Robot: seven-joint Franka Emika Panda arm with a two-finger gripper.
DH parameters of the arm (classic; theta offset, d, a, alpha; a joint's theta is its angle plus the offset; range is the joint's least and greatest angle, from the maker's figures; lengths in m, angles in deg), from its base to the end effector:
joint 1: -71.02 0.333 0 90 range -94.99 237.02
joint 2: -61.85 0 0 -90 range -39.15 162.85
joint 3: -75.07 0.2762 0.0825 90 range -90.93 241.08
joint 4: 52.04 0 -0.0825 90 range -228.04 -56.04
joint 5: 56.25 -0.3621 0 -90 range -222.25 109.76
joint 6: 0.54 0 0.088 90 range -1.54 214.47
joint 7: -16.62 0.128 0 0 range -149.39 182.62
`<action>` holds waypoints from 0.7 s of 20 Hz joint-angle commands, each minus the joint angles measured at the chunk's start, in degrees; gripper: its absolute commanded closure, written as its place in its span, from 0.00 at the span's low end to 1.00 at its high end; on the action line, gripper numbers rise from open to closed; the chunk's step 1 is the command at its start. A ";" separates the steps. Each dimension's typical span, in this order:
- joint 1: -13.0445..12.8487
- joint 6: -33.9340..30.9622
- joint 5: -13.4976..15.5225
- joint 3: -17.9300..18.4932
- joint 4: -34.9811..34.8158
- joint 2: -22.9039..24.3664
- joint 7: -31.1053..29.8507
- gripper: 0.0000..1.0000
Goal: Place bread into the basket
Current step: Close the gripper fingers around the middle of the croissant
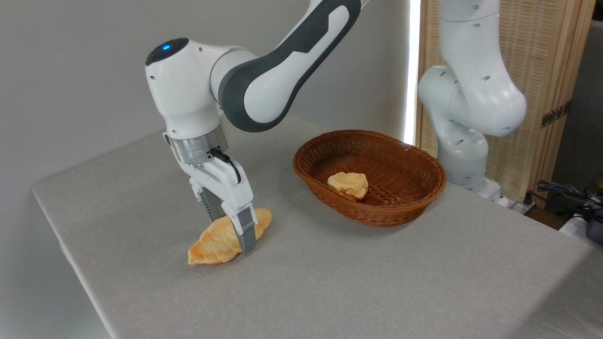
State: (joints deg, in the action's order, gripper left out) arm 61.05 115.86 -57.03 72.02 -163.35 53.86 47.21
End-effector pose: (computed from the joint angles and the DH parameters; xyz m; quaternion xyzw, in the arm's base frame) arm 0.5437 -0.1242 0.3576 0.9270 -0.3741 -0.0253 0.0016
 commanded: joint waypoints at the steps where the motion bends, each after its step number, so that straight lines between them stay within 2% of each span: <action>1: -0.06 -0.82 -0.44 0.16 -0.14 0.17 1.13 0.47; 2: -0.06 -0.73 -0.27 0.07 -0.14 0.17 1.13 0.50; 10: -0.06 -0.73 -0.18 -0.11 -0.14 0.26 1.13 0.50; 11: -0.06 -0.73 -0.18 -0.19 -0.06 0.34 1.13 0.52; 12: -0.14 -0.73 -0.18 -0.28 -0.05 0.43 1.13 0.61; 13: -0.15 -0.73 -0.18 -0.28 -0.05 0.52 1.13 0.65; 14: -0.15 -0.73 -0.18 -0.28 -0.05 0.52 1.13 0.65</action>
State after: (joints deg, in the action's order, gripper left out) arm 60.96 115.85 -57.03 71.70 -163.36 53.87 47.34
